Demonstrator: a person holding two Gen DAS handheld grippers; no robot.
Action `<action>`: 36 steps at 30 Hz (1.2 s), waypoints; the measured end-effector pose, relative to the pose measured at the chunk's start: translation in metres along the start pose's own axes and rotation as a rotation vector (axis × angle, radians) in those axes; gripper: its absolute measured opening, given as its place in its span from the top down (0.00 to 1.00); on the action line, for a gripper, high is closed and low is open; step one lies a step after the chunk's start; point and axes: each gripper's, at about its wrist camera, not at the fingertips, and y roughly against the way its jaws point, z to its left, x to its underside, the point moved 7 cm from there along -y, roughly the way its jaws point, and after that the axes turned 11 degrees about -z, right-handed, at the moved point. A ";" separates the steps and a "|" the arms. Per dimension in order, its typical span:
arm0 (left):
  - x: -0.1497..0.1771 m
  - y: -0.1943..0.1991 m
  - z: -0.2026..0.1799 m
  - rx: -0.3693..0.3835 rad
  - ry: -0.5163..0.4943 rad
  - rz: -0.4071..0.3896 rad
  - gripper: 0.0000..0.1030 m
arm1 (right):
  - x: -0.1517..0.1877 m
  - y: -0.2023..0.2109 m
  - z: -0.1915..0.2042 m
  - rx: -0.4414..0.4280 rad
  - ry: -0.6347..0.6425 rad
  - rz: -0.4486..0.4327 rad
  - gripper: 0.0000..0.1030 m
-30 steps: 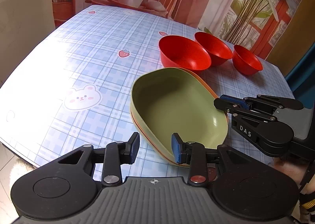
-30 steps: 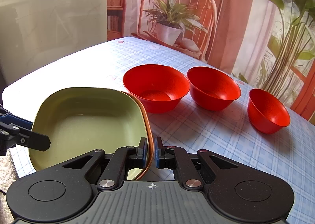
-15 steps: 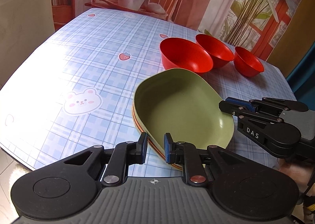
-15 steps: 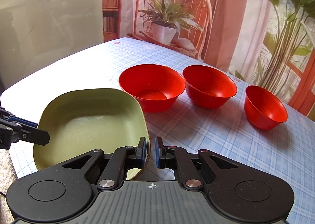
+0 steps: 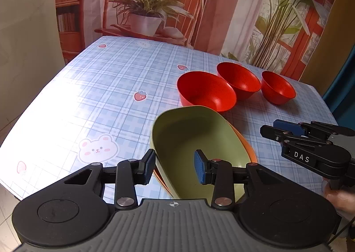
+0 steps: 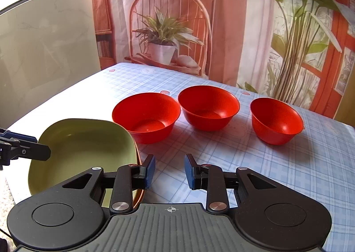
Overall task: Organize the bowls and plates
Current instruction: 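Open both grippers and release the rim of the oval green plate, then move both grippers away from the plates to the rim of a red bowl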
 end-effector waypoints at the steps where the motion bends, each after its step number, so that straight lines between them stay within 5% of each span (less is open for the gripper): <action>1: -0.003 -0.001 0.000 -0.001 -0.003 -0.004 0.62 | 0.000 0.000 -0.003 0.003 -0.008 -0.001 0.71; 10: -0.021 -0.009 -0.004 -0.013 -0.025 -0.022 0.62 | 0.003 0.000 -0.026 0.030 -0.042 0.002 0.69; 36: -0.002 -0.005 0.013 0.015 0.031 0.026 0.63 | 0.003 0.000 -0.020 0.021 -0.019 0.008 0.69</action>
